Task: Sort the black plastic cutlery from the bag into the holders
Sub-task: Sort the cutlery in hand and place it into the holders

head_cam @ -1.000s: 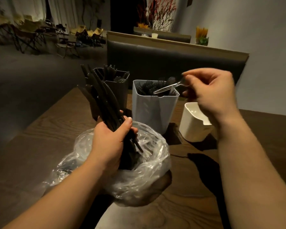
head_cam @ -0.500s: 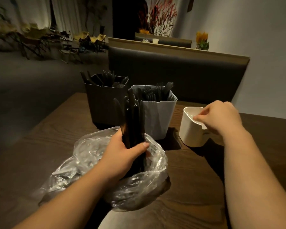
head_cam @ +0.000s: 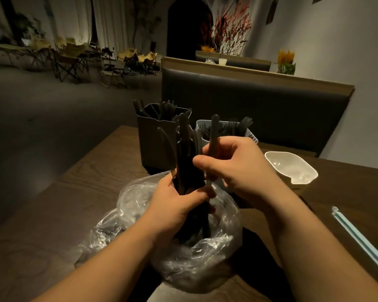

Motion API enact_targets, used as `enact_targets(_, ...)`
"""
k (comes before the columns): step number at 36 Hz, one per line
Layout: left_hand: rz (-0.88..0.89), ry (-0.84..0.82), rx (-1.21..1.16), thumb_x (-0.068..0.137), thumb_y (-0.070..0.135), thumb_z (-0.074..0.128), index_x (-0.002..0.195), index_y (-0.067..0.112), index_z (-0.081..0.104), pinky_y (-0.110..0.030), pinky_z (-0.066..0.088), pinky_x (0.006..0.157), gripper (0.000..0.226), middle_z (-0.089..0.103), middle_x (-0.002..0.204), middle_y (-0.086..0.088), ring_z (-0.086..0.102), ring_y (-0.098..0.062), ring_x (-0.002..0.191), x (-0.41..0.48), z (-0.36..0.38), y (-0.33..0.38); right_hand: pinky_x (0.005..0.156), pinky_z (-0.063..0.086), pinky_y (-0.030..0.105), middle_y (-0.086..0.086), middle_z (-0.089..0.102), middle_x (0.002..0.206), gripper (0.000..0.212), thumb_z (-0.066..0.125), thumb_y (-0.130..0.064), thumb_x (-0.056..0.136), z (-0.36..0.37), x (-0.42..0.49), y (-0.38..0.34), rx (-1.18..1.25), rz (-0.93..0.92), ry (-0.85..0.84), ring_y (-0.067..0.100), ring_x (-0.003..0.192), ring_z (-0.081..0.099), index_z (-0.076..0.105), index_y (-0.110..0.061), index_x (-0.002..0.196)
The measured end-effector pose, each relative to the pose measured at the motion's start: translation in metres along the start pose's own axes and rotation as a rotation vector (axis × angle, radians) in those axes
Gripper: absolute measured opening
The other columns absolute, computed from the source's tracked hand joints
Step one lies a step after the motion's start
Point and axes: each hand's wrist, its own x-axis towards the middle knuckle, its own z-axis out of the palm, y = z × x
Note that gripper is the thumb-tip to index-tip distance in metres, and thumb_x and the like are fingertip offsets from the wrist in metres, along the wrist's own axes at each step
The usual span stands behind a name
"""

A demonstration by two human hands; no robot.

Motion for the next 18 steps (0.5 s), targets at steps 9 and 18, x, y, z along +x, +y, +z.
enact_targets(9,-0.041,-0.015,-0.069,0.076,0.008,0.072,0.114,0.004,0.065,-0.036,0.060,0.066,0.039,0.076,0.094,-0.011,0.074,-0.027,0.086,0.001,0.000,-0.002,0.047,0.043,0.011,0.000,0.069,0.072,0.007,0.075,-0.010,0.086,-0.001,0.003,0.007,0.125,0.012,0.017,0.001,0.055,0.063,0.072,-0.010,0.093)
enact_targets(18,-0.049,0.017,0.033,0.083,0.003,0.071,0.106,0.006,0.069,-0.036,0.061,0.069,0.023,0.077,0.088,-0.010,0.075,-0.023,0.084,0.003,-0.001,-0.006,0.050,0.044,0.012,-0.002,0.069,0.082,0.022,0.075,-0.008,0.085,-0.001,0.008,0.014,0.096,-0.023,0.094,0.002,0.066,0.064,0.068,-0.019,0.103)
